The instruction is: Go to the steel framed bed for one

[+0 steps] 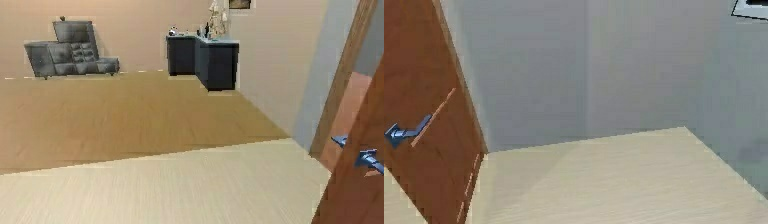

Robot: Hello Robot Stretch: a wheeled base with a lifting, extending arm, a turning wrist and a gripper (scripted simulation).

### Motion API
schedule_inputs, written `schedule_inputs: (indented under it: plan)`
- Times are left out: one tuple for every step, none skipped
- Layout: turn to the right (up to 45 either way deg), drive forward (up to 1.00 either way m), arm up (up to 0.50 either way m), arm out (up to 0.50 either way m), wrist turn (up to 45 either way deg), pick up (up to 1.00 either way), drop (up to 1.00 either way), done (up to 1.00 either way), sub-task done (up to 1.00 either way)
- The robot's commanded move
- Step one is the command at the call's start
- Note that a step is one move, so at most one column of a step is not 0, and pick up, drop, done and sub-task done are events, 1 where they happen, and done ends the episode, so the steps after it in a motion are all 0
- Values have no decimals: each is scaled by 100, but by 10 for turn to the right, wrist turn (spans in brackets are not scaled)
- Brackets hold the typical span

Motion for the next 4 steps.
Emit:
schedule_inputs:
  plan:
    - [0, 90, 0, 0, 0, 0, 0, 0, 0]
    - [450, 0, 0, 0, 0, 0, 0, 0, 0]
    - [90, 0, 0, 0, 0, 0, 0, 0, 0]
    - [0, 50, 0, 0, 0, 0, 0, 0, 0]
